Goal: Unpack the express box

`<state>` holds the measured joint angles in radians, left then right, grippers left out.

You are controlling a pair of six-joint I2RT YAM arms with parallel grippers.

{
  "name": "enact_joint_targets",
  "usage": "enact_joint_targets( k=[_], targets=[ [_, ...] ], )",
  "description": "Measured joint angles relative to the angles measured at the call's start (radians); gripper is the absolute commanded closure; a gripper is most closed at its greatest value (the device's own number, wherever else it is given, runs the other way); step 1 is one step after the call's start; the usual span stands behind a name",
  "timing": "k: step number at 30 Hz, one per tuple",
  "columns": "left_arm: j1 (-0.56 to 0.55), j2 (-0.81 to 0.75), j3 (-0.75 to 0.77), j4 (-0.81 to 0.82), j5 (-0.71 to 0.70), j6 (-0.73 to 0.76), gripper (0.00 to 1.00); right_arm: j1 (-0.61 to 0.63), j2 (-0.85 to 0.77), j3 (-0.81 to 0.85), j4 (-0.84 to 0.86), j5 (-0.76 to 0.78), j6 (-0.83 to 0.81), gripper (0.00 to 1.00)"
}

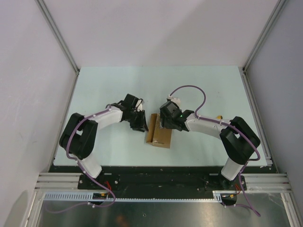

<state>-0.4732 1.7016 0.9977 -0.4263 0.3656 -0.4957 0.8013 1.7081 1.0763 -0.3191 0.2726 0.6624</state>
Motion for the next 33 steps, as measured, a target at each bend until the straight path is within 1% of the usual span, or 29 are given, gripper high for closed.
enact_joint_targets(
  k=[4,6,9,15,19,24,27,32,33],
  targets=[
    [-0.001,0.000,0.013,-0.019,0.002,0.001,0.55,0.000,0.000,0.000,0.000,0.000,0.000,0.39],
    [-0.002,-0.002,0.021,-0.030,0.002,0.001,0.52,0.000,0.000,0.000,0.001,0.000,0.000,0.39],
    [-0.002,-0.016,0.035,-0.038,0.001,0.000,0.52,0.000,0.000,0.000,0.001,0.000,0.000,0.39],
    [-0.002,-0.021,0.061,-0.037,0.002,0.000,0.55,0.000,0.000,0.000,0.002,0.000,0.000,0.39],
    [-0.002,0.033,0.063,-0.035,0.003,0.003,0.57,0.000,0.000,0.000,0.003,0.000,0.000,0.39],
    [-0.002,0.100,0.065,-0.029,0.008,0.008,0.70,0.000,0.000,0.000,0.003,0.000,0.001,0.40],
    [-0.002,0.117,0.069,-0.024,0.011,0.007,0.75,0.000,0.001,0.000,0.003,-0.002,0.001,0.40],
    [0.015,0.125,0.060,-0.008,0.024,0.001,0.76,0.000,0.001,0.000,0.003,-0.004,0.004,0.40],
    [0.020,0.125,0.056,-0.003,0.034,-0.002,0.73,0.000,0.001,0.000,0.003,-0.004,0.004,0.40]
  ],
)
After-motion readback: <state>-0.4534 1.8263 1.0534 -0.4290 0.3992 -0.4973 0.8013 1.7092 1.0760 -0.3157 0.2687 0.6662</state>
